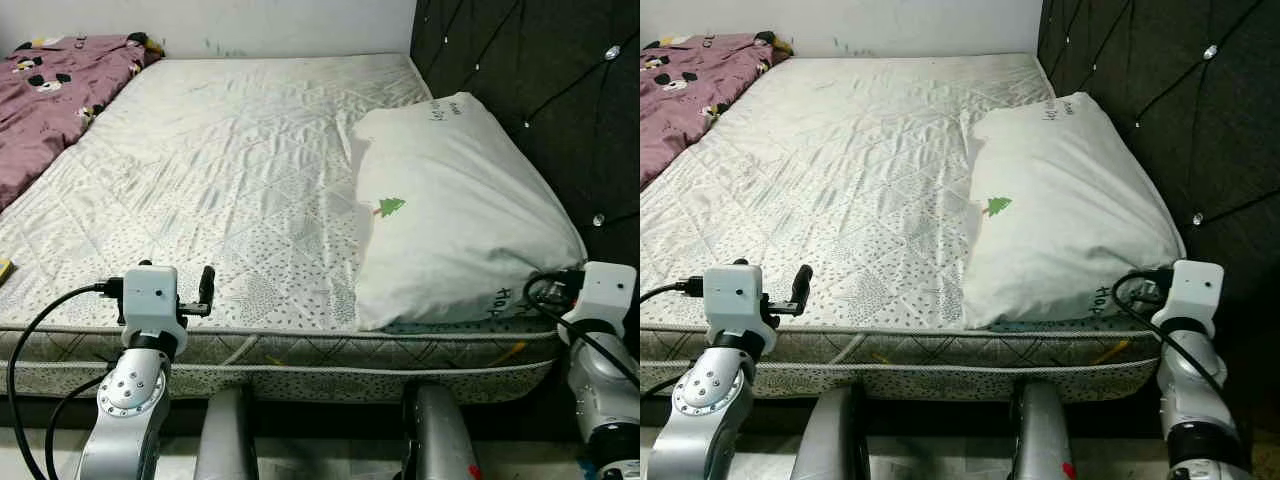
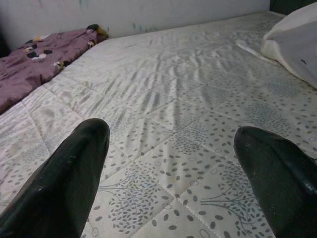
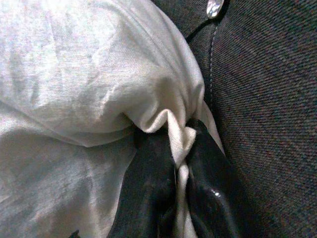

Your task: Clean up the room

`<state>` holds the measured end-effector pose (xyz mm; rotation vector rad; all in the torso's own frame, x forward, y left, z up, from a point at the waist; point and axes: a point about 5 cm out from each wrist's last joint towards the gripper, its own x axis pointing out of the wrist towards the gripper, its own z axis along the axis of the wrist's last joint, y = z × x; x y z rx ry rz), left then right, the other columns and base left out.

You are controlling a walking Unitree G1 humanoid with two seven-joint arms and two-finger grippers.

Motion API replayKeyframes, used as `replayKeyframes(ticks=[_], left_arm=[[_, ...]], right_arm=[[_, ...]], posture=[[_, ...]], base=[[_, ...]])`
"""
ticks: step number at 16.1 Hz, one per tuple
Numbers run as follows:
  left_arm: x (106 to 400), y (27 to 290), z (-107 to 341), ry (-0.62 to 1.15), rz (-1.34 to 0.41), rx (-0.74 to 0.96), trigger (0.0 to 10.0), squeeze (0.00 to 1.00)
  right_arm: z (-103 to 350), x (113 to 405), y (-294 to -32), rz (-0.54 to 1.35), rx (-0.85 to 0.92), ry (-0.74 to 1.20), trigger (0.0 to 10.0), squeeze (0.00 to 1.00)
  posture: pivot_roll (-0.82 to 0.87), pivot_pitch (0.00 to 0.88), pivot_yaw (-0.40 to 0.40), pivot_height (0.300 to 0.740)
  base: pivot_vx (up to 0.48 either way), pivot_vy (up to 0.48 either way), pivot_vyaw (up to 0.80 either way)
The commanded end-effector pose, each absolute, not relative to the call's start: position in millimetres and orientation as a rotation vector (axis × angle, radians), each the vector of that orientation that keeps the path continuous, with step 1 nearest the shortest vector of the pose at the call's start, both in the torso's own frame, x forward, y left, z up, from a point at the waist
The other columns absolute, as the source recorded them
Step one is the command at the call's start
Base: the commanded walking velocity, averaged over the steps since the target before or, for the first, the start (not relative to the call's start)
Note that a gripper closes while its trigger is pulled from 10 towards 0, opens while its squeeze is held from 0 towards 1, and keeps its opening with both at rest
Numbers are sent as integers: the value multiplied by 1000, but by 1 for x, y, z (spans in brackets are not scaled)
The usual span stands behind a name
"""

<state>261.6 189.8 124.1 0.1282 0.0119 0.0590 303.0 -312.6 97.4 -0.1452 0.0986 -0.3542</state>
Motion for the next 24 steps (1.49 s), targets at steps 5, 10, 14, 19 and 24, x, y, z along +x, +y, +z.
replayKeyframes(ticks=[5,10,14,19,24], left_arm=[[264,193,125,-4,77,135,10000,0],[270,190,127,-19,65,129,10000,0],[272,188,126,-29,61,107,10000,0],[273,186,126,-47,46,131,10000,0],[272,184,124,-51,45,131,10000,0]], right_arm=[[64,277,-307,-372,-120,212,0,0],[69,280,-293,-348,-146,180,10000,0],[94,297,-279,-329,-131,67,10000,1000],[93,293,-259,-296,-171,59,10000,1000],[87,271,-250,-275,-219,74,10000,1000]], posture=[[33,0,43,498],[21,0,49,498],[14,0,37,498],[1,0,34,498],[-7,0,28,498]], base=[[0,0,0],[0,0,0],[0,0,0],[0,0,0],[0,0,0]])
